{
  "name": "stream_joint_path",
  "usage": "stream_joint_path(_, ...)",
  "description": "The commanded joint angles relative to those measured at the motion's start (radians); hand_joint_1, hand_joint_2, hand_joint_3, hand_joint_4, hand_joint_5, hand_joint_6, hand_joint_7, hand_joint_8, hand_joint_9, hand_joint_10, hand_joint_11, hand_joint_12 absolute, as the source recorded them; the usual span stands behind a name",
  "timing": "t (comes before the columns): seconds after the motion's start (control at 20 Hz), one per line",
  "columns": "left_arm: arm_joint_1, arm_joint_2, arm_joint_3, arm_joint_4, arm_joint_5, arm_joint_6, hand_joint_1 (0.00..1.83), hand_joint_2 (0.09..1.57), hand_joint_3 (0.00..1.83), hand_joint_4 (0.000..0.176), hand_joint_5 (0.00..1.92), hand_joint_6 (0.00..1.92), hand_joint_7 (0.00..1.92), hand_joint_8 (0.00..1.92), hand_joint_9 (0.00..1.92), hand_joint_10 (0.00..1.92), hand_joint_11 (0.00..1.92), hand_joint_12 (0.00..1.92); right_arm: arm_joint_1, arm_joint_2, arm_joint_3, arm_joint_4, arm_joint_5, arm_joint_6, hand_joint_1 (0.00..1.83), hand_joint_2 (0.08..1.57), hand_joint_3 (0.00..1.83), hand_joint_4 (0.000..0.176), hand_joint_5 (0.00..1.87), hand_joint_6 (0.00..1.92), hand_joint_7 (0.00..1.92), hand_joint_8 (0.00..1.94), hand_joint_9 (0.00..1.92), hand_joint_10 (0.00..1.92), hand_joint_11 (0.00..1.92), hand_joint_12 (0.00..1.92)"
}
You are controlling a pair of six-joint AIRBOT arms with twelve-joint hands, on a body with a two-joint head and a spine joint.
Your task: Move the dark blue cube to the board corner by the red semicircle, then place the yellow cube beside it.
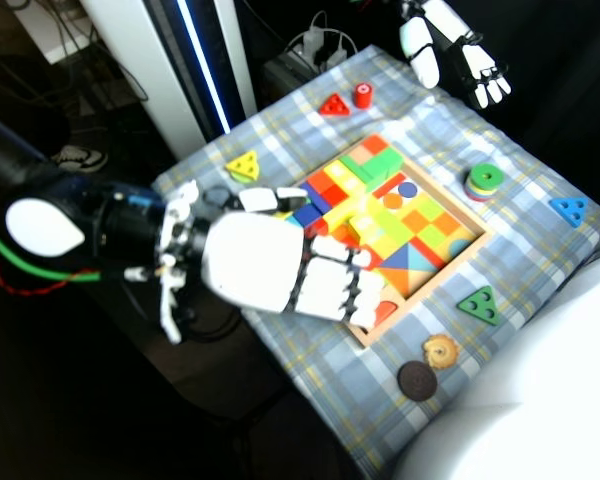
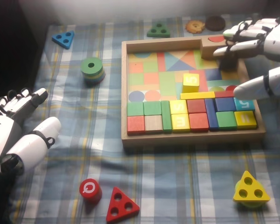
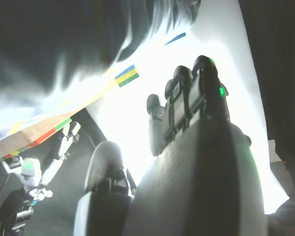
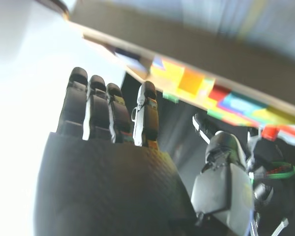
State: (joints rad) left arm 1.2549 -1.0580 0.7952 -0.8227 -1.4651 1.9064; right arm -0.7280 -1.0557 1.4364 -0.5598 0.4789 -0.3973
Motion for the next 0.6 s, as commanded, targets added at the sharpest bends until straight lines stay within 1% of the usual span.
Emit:
stream_joint_path(0.0,-0.003,-0.002,-0.001,0.047,-0.108,-0.007,0.13,1.41,0.0,0.039,0.32,0.0,0.17,0.0,0.13,0.0,0.0,0.0,0.009,-0.004,0.005,0.031,0.064,-0.001,0.0,0.92,0.0,0.133,0.27,0.0,0.0,0.0,0.0,0.0,0.0,0.0)
stream_joint_path(0.1,-0.003,-0.003,-0.002,0.047,-0.108,-0.007,0.15,1.4,0.0,0.042,0.33,0.01,0.17,0.0,0.13,0.0,0.0,0.0,0.009,-0.004,0.011,0.028,0.056,-0.001,0.0,0.93,0.0,0.172,0.26,0.0,0.0,0.0,0.0,0.0,0.0,0.0)
stream_joint_path(0.15,-0.003,-0.003,-0.002,0.047,-0.108,-0.007,0.15,1.4,0.0,0.043,0.33,0.01,0.17,0.0,0.13,0.0,0.0,0.0,0.009,-0.004,0.014,0.027,0.052,-0.002,0.0,0.94,0.0,0.175,0.26,0.0,0.0,0.0,0.0,0.0,0.0,0.0)
stream_joint_path(0.2,-0.003,-0.003,-0.002,0.047,-0.108,-0.007,0.13,1.41,0.0,0.052,0.32,0.0,0.17,0.0,0.13,0.0,0.0,0.0,0.009,-0.004,0.018,0.027,0.05,-0.003,0.0,0.95,0.01,0.176,0.25,0.0,0.0,0.0,0.0,0.0,0.0,0.0)
stream_joint_path(0.25,-0.003,-0.003,-0.001,0.047,-0.108,-0.007,0.11,1.41,0.0,0.062,0.32,0.0,0.17,0.0,0.12,0.0,0.0,0.0,0.009,-0.004,0.018,0.027,0.05,-0.003,0.0,0.94,0.0,0.175,0.25,0.0,0.0,0.0,0.0,0.0,0.0,0.0)
stream_joint_path(0.3,-0.003,-0.003,-0.001,0.047,-0.108,-0.007,0.12,1.4,0.0,0.067,0.32,0.0,0.17,0.0,0.12,0.0,0.0,0.0,0.009,-0.004,0.015,0.031,0.053,-0.003,0.0,0.95,0.01,0.173,0.26,0.0,0.0,0.0,0.0,0.0,0.0,0.0)
stream_joint_path(0.35,-0.002,-0.003,-0.002,0.047,-0.109,-0.007,0.12,1.41,0.0,0.055,0.32,0.0,0.17,0.0,0.13,0.0,0.0,0.0,0.01,-0.004,0.011,0.033,0.06,-0.003,0.0,0.95,0.0,0.143,0.27,0.01,0.0,0.0,0.0,0.0,0.0,0.0)
stream_joint_path(0.4,-0.002,-0.003,-0.002,0.047,-0.108,-0.007,0.1,1.4,0.0,0.057,0.32,0.0,0.17,0.0,0.13,0.0,0.0,0.0,0.016,-0.002,-0.001,0.039,0.072,-0.003,0.0,0.93,0.0,0.153,0.27,0.01,0.0,0.0,0.0,0.0,0.0,0.0)
stream_joint_path(0.45,-0.002,-0.003,-0.001,0.047,-0.108,-0.007,0.08,1.4,0.0,0.063,0.31,0.0,0.16,0.0,0.12,0.0,0.0,0.0,0.021,0.004,-0.009,0.042,0.079,-0.003,0.0,0.94,0.0,0.146,0.27,0.01,0.0,0.0,0.0,0.0,0.0,0.0)
stream_joint_path(0.5,-0.002,-0.003,-0.001,0.047,-0.108,-0.007,0.08,1.4,0.0,0.062,0.31,0.0,0.16,0.0,0.13,0.0,0.0,0.0,0.026,0.012,-0.018,0.047,0.088,-0.003,0.0,0.93,0.0,0.13,0.26,0.0,0.0,0.0,0.0,0.0,0.0,0.0)
stream_joint_path(0.55,-0.002,-0.003,-0.001,0.047,-0.108,-0.007,0.08,1.4,0.0,0.061,0.3,0.0,0.16,0.0,0.13,0.0,0.0,0.0,0.028,0.016,-0.023,0.052,0.095,-0.003,0.0,0.94,0.0,0.129,0.26,0.0,0.0,0.0,0.0,0.0,0.0,0.0)
